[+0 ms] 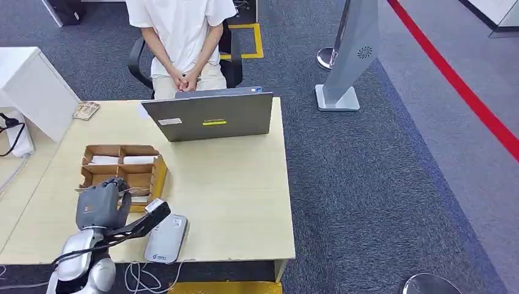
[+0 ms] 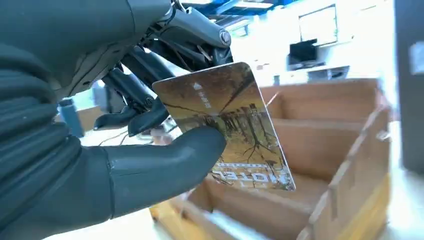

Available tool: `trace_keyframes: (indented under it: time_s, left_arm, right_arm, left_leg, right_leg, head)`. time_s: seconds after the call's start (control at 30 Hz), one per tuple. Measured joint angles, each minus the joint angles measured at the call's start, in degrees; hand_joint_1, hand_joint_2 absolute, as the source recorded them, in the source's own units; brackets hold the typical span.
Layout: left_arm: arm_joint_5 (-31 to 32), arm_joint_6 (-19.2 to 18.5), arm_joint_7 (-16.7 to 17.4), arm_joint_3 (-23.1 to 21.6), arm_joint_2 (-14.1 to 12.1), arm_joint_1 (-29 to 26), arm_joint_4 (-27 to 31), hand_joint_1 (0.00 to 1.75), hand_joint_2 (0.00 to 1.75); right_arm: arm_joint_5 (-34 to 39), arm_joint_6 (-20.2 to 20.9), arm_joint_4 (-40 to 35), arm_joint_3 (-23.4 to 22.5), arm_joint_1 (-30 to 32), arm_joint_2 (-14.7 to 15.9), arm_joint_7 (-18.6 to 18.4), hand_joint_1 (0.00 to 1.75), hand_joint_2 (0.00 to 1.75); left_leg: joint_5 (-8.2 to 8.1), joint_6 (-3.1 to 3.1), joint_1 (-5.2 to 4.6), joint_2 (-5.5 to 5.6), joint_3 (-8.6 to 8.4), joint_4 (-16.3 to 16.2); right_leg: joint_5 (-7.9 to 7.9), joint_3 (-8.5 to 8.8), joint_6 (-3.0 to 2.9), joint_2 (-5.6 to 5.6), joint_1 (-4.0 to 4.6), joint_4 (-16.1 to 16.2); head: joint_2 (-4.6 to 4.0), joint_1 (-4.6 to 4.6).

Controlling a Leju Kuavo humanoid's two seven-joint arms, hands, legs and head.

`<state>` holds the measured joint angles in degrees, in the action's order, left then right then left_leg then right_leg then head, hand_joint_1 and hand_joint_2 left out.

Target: Pass the card to the sensor for recognition and then transmit it.

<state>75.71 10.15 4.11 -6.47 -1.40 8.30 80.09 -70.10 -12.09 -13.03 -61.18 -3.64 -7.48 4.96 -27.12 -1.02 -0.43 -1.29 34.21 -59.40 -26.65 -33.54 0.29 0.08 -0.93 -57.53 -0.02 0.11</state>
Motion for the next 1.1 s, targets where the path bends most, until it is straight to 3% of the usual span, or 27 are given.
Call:
trace_keyframes:
  time_s: [0.23, 0.6, 0.8, 0.97, 1.03, 1.1]
  left_arm:
    - [-3.74, -7.58, -0.90, -4.88, -2.84, -0.01, 10.40, 1.75, 1.75]
    - [-4.37, -8.47, -0.96, -7.70, -5.09, 0.05, 15.77, 1.75, 1.75]
    - [-11.59, -12.27, -3.17, -10.39, -8.48, 1.07, 19.36, 1.75, 1.75]
    - [-5.41, -9.86, 2.89, -11.50, -9.07, 7.98, 22.18, 1.75, 1.75]
    - [-0.52, -5.97, 5.55, -11.50, -8.30, 12.02, 20.96, 1.75, 1.75]
    - [2.39, -1.00, 5.84, -11.28, -7.63, 16.26, 16.82, 1.75, 1.75]
  right_arm:
    - [0.33, -0.15, -0.02, -1.22, 0.03, -0.31, -0.52, 0.00, 1.75]
    - [0.35, -0.17, -0.02, -2.14, 0.02, -0.48, -0.61, 0.00, 1.75]
    - [0.72, -0.13, -0.02, -2.51, 0.05, -0.63, -1.38, 0.00, 1.75]
    - [-1.93, 0.63, -0.02, -2.51, -0.04, -0.77, -1.36, 0.00, 1.75]
    - [-3.45, 0.96, 0.00, -2.10, -0.12, -0.79, -1.23, 0.00, 1.75]
    - [-4.79, 1.36, 0.02, -1.75, -0.28, -0.79, -1.07, 0.00, 1.75]
  left_leg:
    - [0.00, 0.00, 0.00, -0.01, -0.01, 0.00]
    - [0.00, 0.00, 0.00, -0.01, -0.01, 0.00]
    - [0.01, 0.01, 0.01, -0.01, -0.01, 0.00]
    - [0.06, 0.02, 0.01, 0.09, 0.01, -0.01]
    - [0.09, -0.02, 0.01, 0.10, 0.00, -0.01]
    - [0.15, -0.08, 0.00, 0.11, 0.00, -0.01]
  right_leg:
    - [0.00, 0.00, 0.00, 0.01, 0.00, 0.00]
    - [0.00, 0.00, 0.00, 0.01, 0.00, 0.00]
    - [0.00, -0.02, 0.00, 0.02, 0.00, 0.00]
    - [0.01, -0.01, 0.00, -0.10, 0.01, 0.00]
    - [0.04, 0.02, -0.02, -0.10, 0.00, 0.00]
    - [0.10, 0.05, -0.01, -0.13, 0.00, 0.00]
  head:
    - [0.00, 0.00]
    - [0.00, 0.00]
    - [0.00, 0.00]
    - [0.00, 0.00]
    - [0.00, 0.00]
    - [0.00, 0.02]
